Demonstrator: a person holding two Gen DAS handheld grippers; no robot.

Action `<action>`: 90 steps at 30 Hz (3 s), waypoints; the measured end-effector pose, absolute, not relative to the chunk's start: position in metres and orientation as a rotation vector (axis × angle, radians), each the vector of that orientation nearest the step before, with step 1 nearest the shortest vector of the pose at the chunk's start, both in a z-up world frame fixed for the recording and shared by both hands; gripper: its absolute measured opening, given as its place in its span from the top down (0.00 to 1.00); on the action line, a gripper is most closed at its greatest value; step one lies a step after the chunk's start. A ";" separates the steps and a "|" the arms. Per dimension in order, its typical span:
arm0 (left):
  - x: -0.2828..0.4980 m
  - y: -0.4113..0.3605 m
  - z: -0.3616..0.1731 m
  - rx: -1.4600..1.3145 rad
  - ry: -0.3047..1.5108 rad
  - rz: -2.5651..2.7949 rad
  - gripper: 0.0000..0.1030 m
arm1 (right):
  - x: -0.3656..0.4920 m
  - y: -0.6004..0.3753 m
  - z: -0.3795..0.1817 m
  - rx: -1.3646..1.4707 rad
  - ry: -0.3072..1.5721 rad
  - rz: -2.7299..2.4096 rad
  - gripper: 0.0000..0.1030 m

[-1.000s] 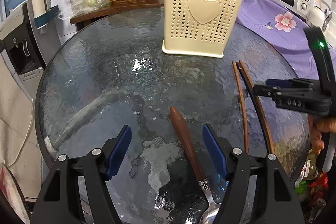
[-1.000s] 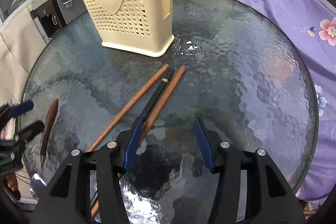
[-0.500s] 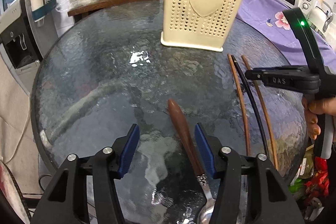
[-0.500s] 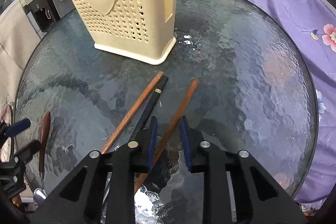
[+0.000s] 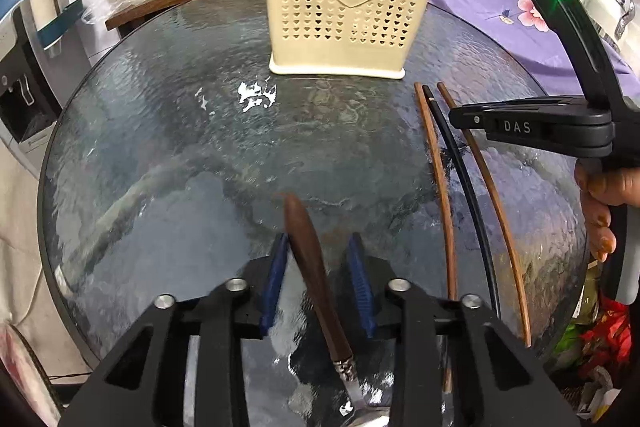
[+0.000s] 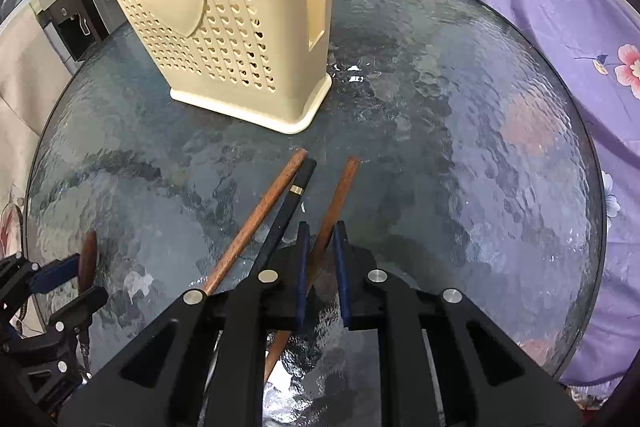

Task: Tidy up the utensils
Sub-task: 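Grasp the wooden-handled spoon with the left tool while the right tool grasps a wooden chopstick, then lift the wooden-handled spoon and chopstick and carry both toward the beige holder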

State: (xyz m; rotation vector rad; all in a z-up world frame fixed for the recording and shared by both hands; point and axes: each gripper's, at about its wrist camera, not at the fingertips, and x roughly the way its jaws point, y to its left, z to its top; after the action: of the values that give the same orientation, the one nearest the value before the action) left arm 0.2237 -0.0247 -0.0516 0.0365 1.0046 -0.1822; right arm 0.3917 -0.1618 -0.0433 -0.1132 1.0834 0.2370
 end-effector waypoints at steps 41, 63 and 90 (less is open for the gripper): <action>0.263 -0.025 -0.027 -0.028 0.937 -0.181 0.86 | 0.387 -0.193 -0.040 0.094 0.983 0.322 0.93; 0.240 -0.015 0.024 -0.062 0.799 -0.224 0.86 | 0.339 -0.231 0.033 0.210 0.727 0.448 0.93; 0.219 -0.019 0.073 -0.059 0.683 -0.265 0.86 | 0.301 -0.232 0.091 0.177 0.595 0.532 0.93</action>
State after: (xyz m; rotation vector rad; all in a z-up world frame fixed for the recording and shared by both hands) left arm 0.2191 -0.0189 0.0734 -0.0590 0.6825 -0.2649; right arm 0.3005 -0.2321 0.0914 0.1775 0.5951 0.5320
